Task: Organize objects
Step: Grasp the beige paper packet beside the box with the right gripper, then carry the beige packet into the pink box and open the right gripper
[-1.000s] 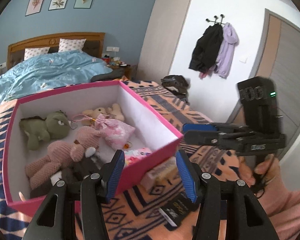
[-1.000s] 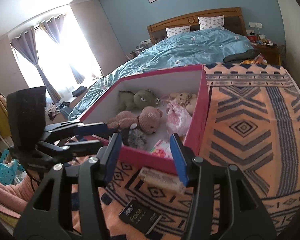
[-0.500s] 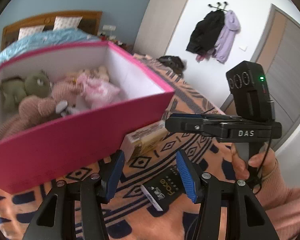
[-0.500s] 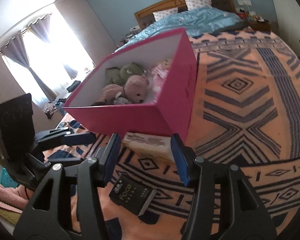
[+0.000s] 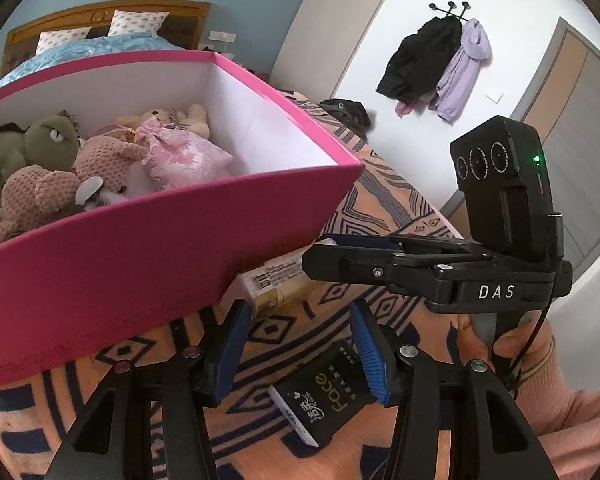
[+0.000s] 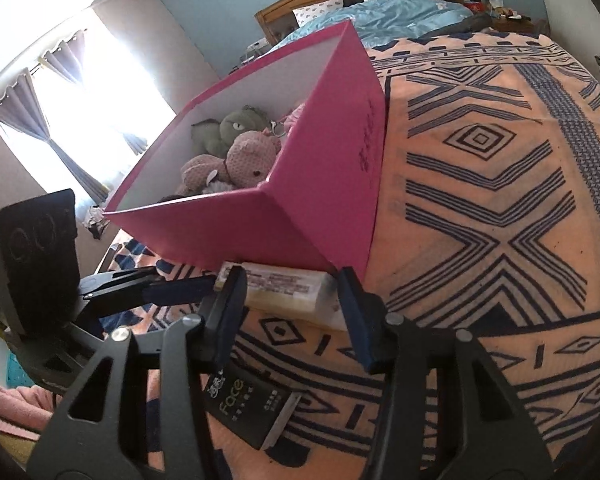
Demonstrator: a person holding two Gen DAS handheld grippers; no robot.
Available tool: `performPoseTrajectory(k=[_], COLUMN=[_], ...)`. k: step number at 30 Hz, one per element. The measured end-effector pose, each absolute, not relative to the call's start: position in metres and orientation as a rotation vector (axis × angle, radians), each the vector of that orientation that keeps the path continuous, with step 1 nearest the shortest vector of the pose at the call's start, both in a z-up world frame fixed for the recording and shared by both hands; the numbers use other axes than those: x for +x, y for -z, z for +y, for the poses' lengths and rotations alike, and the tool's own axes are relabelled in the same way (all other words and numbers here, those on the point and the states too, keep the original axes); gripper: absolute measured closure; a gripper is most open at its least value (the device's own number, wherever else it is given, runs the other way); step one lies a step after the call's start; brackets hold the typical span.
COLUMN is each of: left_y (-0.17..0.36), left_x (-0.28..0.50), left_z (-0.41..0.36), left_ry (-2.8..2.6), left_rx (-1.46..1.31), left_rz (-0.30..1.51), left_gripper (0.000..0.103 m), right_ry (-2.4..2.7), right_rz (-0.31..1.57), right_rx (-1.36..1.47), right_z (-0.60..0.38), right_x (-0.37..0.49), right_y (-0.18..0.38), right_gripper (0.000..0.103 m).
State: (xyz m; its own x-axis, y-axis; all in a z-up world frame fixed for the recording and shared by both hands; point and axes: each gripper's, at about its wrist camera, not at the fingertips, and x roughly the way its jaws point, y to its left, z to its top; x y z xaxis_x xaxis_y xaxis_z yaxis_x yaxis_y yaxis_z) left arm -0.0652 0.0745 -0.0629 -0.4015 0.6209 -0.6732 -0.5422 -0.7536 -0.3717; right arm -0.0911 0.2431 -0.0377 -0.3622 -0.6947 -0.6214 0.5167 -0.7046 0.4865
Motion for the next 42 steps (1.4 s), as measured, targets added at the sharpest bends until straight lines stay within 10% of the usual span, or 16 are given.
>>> performPoseTrajectory(k=[42], left_y=[0.065], left_x=[-0.043], left_z=[0.056], left_ry=[-2.166], left_rx=[-1.155], left_rz=[-0.128], left_gripper=[0.065], right_ry=[2.071], right_rz=[-0.194], right_rx=[1.088], right_z=[0.232], right_x=[-0.056], right_y=[0.035], right_gripper=[0.054])
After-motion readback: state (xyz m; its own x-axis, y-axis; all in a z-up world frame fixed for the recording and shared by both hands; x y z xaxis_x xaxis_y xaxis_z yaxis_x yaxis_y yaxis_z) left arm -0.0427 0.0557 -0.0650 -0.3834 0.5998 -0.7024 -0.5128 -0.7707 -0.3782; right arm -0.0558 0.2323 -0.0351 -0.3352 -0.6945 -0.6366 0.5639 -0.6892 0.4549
